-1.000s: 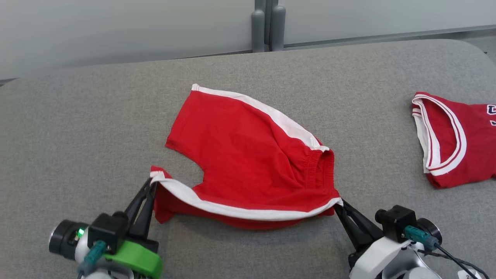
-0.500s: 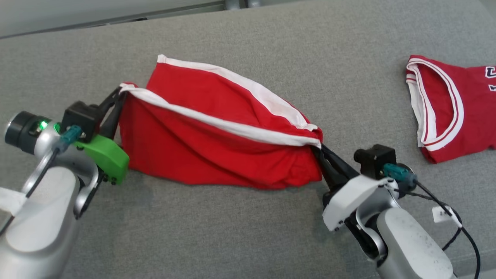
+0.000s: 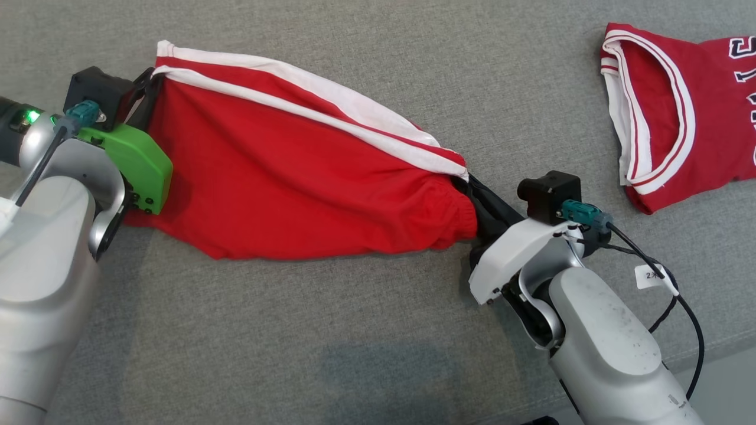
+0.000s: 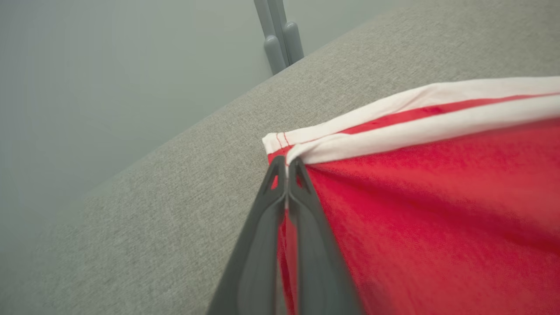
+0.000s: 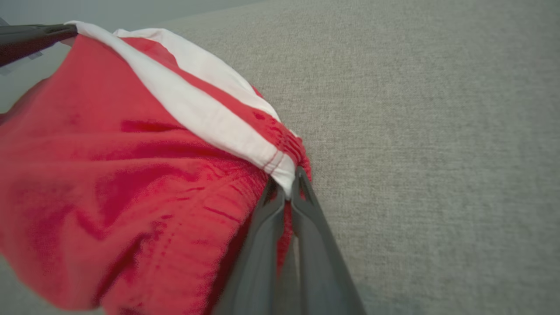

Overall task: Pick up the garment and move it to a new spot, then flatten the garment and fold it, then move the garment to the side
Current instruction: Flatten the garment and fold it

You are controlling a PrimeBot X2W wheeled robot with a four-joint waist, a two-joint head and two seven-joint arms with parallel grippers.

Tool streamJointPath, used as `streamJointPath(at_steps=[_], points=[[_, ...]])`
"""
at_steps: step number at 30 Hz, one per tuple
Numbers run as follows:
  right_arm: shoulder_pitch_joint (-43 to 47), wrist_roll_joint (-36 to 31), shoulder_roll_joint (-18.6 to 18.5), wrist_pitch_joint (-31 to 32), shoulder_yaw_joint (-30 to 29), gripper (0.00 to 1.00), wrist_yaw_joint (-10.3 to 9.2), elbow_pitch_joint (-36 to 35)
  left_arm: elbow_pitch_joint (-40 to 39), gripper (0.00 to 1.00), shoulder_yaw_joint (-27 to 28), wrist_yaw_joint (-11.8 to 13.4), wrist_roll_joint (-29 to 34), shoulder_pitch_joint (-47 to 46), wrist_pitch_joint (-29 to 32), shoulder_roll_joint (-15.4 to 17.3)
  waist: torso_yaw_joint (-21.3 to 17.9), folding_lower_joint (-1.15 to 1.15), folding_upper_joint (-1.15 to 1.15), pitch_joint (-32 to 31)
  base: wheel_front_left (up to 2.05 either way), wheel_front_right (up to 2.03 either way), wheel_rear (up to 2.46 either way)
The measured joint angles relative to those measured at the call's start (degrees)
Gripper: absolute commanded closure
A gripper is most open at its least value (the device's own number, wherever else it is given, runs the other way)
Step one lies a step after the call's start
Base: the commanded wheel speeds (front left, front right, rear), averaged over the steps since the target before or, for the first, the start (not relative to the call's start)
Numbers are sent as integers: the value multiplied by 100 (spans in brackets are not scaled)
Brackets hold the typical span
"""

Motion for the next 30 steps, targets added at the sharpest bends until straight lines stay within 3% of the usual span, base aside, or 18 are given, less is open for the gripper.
streamJointPath(at_steps=[10,11,13,14,15,16,17,22,30], points=[[-396,147,31,-172,111,100,4,368,644,100,-224,-10,-148,-487,-83,-46,-145,0,0,211,0,0,0],[-424,163,30,-202,129,94,4,400,697,100,-233,-10,-155,-510,-85,-49,-143,0,0,206,0,0,0],[-469,208,29,-265,154,37,3,471,782,100,-229,-7,-175,-551,-115,-63,-134,0,0,195,0,0,0],[-491,229,26,-322,160,0,3,489,826,93,-223,-2,-183,-567,-148,-74,-128,0,0,187,0,0,0],[-508,245,27,-353,164,0,2,515,859,77,-224,0,-194,-583,-155,-86,-120,0,0,177,0,0,0],[-509,246,26,-374,166,0,0,543,883,54,-209,18,-209,-594,-185,-97,-113,0,0,165,0,0,0],[-509,247,21,-423,159,0,-2,560,891,1,-194,26,-237,-600,-211,-109,-105,0,0,151,0,0,0],[-456,216,22,-577,98,0,-2,457,860,0,-131,76,-349,-592,-346,-135,-60,0,0,46,0,0,0],[96,104,27,-656,-324,0,-2,-261,448,0,46,204,-610,-133,-532,-13,16,0,0,-219,0,0,0]])
